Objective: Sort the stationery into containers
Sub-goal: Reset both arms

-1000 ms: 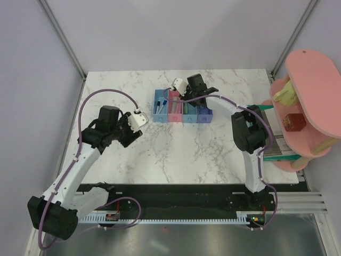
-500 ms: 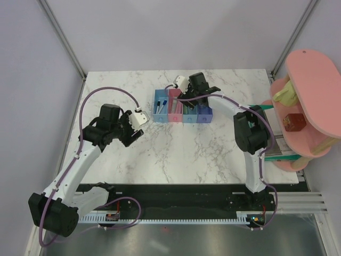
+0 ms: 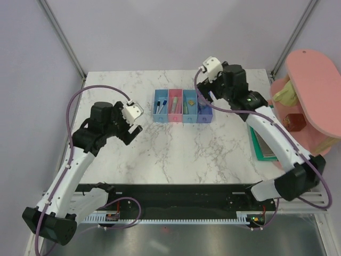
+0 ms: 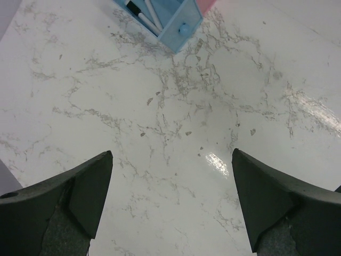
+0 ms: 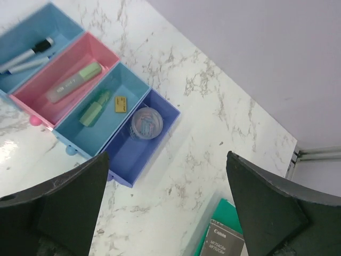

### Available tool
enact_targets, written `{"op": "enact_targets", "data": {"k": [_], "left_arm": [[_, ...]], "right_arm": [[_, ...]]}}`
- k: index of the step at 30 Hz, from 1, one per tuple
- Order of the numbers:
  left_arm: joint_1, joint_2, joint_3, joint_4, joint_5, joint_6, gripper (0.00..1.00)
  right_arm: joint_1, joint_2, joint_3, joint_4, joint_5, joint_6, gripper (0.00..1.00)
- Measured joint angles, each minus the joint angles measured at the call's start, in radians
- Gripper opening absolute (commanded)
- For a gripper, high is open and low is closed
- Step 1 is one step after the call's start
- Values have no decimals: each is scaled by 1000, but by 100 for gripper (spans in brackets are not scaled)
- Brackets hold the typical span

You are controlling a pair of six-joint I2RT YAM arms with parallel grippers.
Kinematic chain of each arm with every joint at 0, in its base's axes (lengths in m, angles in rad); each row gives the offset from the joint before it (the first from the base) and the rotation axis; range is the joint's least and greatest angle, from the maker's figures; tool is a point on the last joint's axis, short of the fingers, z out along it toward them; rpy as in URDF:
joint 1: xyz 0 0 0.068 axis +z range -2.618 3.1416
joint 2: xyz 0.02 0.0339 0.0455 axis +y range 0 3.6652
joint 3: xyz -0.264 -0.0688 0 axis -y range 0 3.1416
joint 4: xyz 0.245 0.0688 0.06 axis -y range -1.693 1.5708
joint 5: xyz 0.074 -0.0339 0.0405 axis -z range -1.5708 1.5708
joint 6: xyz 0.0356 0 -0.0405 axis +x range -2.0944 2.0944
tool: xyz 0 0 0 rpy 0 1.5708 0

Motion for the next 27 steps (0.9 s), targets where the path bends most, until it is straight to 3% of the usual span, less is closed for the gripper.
{"op": "enact_targets", "data": {"k": [7,11,20,27], "left_arm": [[0,-100,4,0,-23,-87,100],[11,-163,4,-1,-19,-136,100],[32,-239,-77,16,41,-254,100],[37,-249,-98,24,37,-273,100]], "right_arm": [[-172,-446,-262,-79,-27,50,98],[-172,-611,-385,-193,-39,37,98],[-172,-820,-405,-325,-72,48,98],[-172,-818,-405,-363,-100,56,98]]}}
